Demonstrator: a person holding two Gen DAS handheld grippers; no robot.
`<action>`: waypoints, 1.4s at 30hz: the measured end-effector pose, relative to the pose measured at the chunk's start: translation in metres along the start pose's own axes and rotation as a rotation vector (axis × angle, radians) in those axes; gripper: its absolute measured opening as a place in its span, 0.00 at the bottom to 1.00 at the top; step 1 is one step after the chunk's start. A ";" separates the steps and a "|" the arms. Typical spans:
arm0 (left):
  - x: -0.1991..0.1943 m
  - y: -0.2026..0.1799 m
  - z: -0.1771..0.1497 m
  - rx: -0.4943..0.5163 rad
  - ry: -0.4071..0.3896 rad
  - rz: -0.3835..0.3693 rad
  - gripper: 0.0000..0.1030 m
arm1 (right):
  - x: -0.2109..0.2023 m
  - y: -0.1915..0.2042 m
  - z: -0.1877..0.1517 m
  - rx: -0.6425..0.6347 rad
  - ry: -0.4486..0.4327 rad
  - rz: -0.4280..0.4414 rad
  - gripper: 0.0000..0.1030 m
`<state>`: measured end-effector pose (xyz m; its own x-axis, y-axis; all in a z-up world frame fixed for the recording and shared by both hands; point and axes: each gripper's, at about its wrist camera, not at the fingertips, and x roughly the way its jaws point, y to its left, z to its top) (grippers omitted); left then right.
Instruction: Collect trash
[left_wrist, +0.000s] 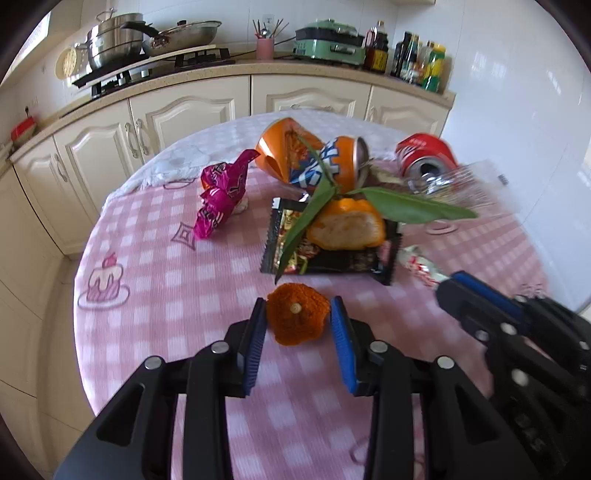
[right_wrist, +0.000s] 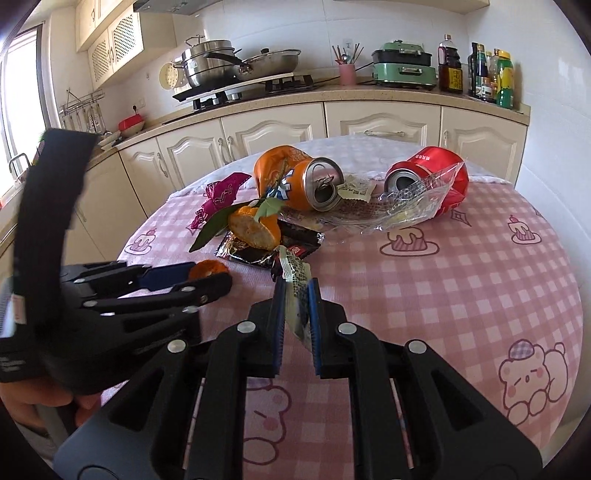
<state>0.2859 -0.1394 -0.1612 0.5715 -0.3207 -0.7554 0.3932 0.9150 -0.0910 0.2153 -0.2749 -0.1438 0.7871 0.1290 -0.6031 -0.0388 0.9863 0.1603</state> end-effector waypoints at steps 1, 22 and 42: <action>-0.005 0.002 -0.003 -0.005 -0.010 -0.006 0.33 | -0.002 0.003 -0.001 0.000 0.000 0.003 0.12; -0.110 0.128 -0.087 -0.253 -0.159 0.008 0.33 | -0.018 0.156 -0.003 -0.202 -0.006 0.171 0.12; -0.048 0.341 -0.207 -0.631 0.019 0.200 0.33 | 0.159 0.358 -0.075 -0.377 0.280 0.398 0.12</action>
<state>0.2431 0.2390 -0.2904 0.5747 -0.1303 -0.8079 -0.2203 0.9262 -0.3061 0.2805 0.1064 -0.2407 0.4783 0.4664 -0.7442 -0.5514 0.8190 0.1588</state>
